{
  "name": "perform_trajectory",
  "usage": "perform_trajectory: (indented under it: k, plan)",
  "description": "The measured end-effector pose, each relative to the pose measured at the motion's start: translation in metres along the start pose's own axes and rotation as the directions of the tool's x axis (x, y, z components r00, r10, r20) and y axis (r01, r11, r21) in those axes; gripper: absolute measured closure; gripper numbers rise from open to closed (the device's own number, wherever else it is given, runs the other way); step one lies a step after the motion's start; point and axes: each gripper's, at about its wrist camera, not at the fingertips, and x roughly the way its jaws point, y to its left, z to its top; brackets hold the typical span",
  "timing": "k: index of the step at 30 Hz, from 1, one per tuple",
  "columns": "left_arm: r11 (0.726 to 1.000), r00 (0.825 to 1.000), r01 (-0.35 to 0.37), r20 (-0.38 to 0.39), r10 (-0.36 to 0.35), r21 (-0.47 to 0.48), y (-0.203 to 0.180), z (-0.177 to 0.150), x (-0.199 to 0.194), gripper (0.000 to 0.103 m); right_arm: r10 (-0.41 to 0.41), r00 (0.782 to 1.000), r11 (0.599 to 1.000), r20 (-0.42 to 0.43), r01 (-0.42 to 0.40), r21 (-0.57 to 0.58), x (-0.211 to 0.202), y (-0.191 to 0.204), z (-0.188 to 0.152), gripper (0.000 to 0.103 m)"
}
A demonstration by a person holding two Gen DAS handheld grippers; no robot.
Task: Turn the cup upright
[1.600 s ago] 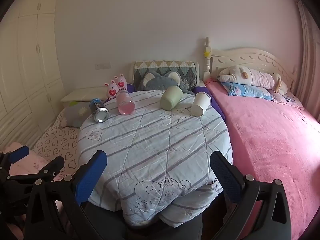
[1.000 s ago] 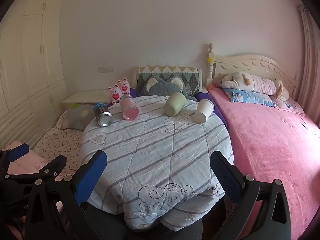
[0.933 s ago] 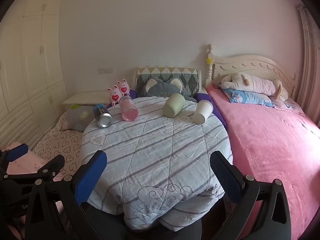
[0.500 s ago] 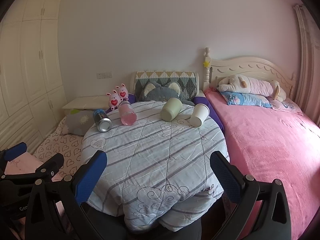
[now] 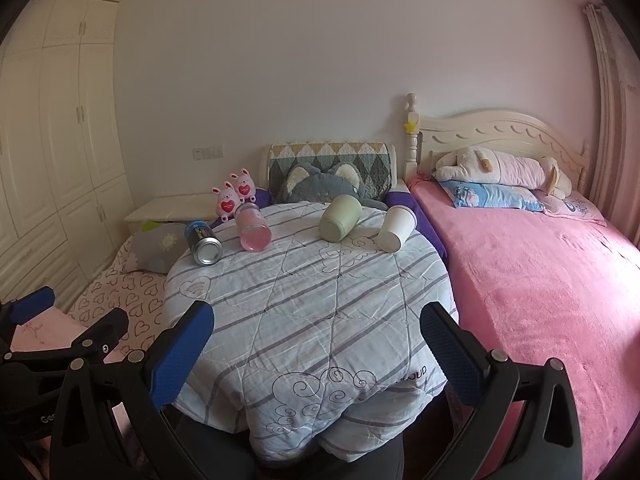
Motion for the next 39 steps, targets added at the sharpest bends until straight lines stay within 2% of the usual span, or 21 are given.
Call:
perform_trajectory:
  k: [13,20,26,31,39]
  plan:
    - [1.0,1.0,-0.004,-0.013,0.004,0.003,0.0,0.0,0.007,0.0,-0.001,1.0,1.0,-0.011,0.001,0.0,0.009,-0.001,-0.002,0.0]
    - [0.999,0.997,-0.043,-0.068,0.042,-0.011,0.012,0.006,0.052,0.0,0.019,0.998,0.999,-0.059,-0.02,-0.031,0.05,0.007,0.005,0.0]
    - [0.992,0.982,-0.12,-0.154,0.112,-0.048,0.039,0.017,0.117,0.0,0.091,0.985,0.99,-0.145,-0.105,-0.097,0.129,0.035,0.026,0.0]
    - [0.982,0.967,-0.179,-0.195,0.163,-0.063,0.059,0.035,0.168,0.0,0.124,0.972,0.977,-0.198,-0.155,-0.146,0.19,0.058,0.045,0.0]
    - [0.977,0.953,-0.202,-0.243,0.18,-0.069,0.07,0.063,0.241,0.0,0.151,0.936,0.956,-0.319,-0.22,-0.193,0.306,0.082,0.083,0.0]
